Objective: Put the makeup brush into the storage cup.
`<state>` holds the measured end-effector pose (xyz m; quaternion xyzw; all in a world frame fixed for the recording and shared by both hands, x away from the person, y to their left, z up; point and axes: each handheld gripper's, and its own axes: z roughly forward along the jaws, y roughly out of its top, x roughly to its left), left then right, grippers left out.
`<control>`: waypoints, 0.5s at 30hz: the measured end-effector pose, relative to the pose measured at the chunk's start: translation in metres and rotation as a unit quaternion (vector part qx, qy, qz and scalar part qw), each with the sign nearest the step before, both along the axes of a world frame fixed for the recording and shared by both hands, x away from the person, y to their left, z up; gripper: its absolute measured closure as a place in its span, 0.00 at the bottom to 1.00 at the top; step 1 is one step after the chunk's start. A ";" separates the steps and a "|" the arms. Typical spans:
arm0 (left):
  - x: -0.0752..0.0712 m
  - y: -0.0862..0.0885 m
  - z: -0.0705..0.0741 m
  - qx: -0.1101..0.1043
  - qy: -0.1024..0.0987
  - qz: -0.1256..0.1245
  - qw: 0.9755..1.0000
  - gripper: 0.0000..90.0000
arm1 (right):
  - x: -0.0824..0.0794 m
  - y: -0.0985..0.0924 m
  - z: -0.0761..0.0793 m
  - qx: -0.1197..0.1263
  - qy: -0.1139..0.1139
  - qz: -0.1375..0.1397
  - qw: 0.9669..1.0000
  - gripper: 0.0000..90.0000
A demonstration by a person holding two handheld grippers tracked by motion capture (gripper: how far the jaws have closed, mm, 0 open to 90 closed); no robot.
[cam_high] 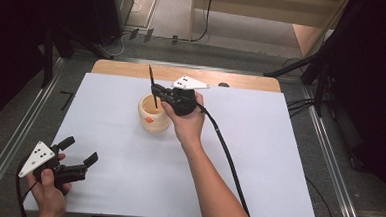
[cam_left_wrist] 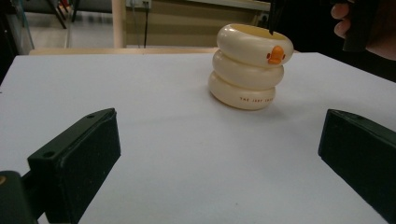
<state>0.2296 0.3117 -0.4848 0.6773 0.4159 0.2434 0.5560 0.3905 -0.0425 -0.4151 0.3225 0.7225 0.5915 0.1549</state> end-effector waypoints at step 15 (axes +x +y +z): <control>0.000 0.001 0.000 -0.002 -0.001 0.001 1.000 0.00 | 0.004 0.011 -0.020 -0.018 0.018 0.024 0.999 0.94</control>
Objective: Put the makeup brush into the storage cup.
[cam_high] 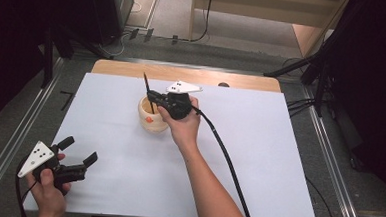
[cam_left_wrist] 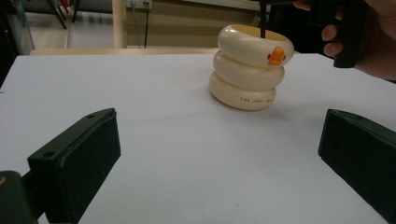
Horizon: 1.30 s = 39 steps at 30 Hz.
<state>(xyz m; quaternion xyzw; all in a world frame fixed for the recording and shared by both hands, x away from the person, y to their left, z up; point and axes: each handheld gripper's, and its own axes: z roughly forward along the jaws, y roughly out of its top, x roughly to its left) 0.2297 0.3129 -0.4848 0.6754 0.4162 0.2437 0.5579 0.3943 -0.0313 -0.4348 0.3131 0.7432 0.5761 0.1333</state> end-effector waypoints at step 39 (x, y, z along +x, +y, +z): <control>0.000 0.001 0.000 0.001 0.000 0.002 1.000 0.00 | -0.003 0.000 -0.025 -0.016 0.042 -0.013 0.999 0.73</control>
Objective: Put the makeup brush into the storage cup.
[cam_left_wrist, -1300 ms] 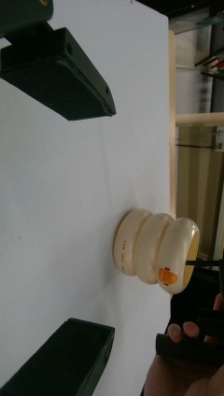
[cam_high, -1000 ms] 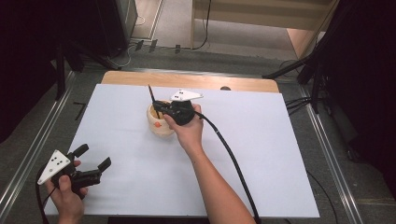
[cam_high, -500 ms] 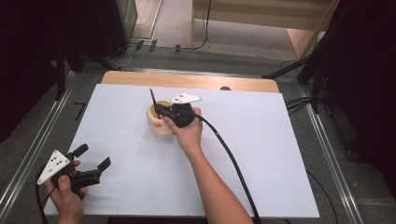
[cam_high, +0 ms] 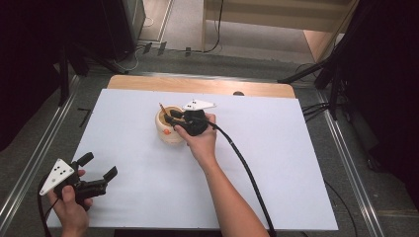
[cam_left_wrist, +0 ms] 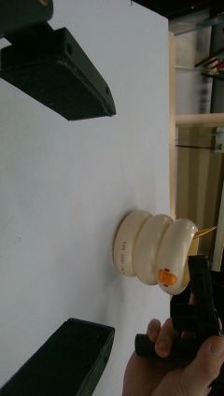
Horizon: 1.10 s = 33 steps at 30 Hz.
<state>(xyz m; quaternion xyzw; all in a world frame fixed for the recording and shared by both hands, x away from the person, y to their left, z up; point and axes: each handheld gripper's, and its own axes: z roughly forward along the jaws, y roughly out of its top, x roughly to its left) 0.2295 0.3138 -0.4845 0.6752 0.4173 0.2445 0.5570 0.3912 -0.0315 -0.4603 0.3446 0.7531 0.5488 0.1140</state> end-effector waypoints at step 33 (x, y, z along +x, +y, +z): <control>0.000 -0.003 0.000 0.004 0.001 -0.003 1.000 0.00 | -0.055 -0.064 0.009 -0.002 -0.062 -0.018 0.998 0.17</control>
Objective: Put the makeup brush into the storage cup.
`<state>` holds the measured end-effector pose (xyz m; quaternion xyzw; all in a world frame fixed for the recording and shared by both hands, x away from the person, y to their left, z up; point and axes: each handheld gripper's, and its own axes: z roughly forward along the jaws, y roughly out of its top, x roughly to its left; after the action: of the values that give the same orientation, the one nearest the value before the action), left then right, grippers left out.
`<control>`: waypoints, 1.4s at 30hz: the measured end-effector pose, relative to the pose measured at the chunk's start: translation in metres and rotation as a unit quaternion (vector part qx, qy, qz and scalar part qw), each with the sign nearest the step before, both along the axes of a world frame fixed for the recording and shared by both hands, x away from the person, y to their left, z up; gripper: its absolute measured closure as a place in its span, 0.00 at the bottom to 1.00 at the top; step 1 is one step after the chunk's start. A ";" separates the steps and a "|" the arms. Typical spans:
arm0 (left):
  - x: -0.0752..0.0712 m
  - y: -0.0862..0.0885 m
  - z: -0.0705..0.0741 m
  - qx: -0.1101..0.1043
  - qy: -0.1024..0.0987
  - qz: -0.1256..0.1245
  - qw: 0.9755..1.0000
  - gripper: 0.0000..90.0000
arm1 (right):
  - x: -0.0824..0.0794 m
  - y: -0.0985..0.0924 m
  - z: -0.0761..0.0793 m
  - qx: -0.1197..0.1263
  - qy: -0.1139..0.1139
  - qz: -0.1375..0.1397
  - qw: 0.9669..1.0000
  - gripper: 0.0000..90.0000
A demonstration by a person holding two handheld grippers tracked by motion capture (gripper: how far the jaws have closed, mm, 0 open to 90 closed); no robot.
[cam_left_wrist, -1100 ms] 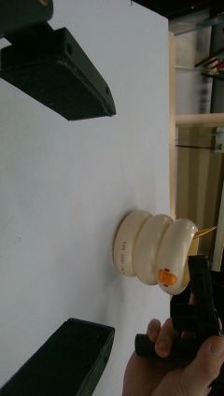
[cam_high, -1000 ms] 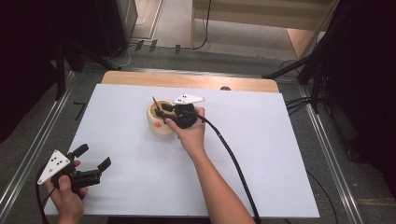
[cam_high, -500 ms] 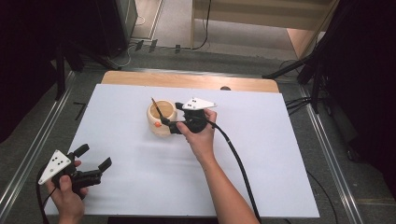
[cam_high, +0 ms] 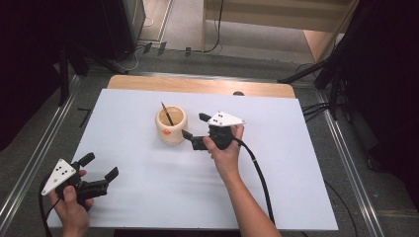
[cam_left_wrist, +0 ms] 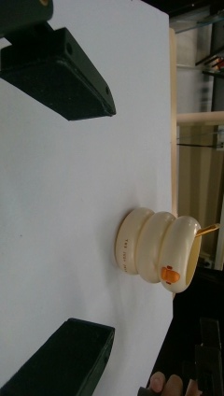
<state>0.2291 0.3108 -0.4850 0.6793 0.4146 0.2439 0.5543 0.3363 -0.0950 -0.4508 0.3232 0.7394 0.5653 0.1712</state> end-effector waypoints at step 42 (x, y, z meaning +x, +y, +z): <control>0.000 -0.003 -0.001 0.012 0.001 -0.003 1.000 0.00 | -0.050 -0.084 -0.022 -0.001 -0.003 -0.071 0.997 0.17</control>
<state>0.2287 0.3080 -0.4857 0.6874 0.4098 0.2467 0.5466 0.2863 -0.1792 -0.4727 0.3733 0.7144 0.5520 0.2137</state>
